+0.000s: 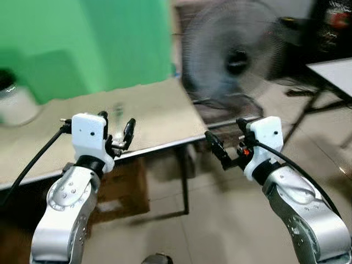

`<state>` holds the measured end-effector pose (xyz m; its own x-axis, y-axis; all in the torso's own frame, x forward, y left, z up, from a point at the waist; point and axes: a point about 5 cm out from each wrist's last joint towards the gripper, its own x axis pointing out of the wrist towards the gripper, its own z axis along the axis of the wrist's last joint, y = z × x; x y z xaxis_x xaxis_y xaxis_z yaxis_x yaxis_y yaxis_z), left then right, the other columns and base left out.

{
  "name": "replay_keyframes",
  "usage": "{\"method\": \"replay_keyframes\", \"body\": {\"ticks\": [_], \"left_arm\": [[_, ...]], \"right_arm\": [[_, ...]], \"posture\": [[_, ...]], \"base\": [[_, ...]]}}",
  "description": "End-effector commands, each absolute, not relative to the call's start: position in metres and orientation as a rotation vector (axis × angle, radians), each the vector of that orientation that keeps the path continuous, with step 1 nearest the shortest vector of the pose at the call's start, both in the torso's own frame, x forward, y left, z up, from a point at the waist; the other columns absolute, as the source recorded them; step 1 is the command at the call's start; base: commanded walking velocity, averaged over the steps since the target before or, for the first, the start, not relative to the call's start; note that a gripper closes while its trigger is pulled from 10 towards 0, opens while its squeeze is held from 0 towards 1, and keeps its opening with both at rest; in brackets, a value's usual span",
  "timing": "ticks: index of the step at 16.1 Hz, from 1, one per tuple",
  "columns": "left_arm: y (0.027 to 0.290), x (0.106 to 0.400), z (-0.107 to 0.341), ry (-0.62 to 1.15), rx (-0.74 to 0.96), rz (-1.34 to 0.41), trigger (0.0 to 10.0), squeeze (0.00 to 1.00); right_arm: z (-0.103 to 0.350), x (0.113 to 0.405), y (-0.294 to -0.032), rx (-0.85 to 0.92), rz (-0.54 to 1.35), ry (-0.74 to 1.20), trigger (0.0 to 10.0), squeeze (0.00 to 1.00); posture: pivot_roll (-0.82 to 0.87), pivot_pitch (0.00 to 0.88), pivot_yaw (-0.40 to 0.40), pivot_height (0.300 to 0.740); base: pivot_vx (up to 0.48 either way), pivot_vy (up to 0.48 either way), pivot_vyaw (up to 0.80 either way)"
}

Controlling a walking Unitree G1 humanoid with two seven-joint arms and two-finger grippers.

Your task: Setting the table

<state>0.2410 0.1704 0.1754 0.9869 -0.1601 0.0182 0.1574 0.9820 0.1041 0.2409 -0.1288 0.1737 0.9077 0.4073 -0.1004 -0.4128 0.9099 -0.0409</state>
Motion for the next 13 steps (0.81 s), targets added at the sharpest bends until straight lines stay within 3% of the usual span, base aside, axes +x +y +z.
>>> {"method": "replay_keyframes", "body": {"ticks": [1,13], "left_arm": [[0.17,0.239,0.176,-0.027,0.114,-0.168,10.0,0.19],[0.176,0.234,0.176,-0.008,0.155,-0.161,10.0,0.2]], "right_arm": [[0.176,0.243,-0.13,-0.063,0.427,0.071,10.0,1.0],[0.174,0.26,-0.122,-0.046,0.52,0.079,10.0,1.0]], "posture": [[0.01,0.0,0.072,0.74],[0.04,0.0,0.066,0.74]], "base": [[0.296,0.0,0.8],[0.303,0.0,0.8]]}}
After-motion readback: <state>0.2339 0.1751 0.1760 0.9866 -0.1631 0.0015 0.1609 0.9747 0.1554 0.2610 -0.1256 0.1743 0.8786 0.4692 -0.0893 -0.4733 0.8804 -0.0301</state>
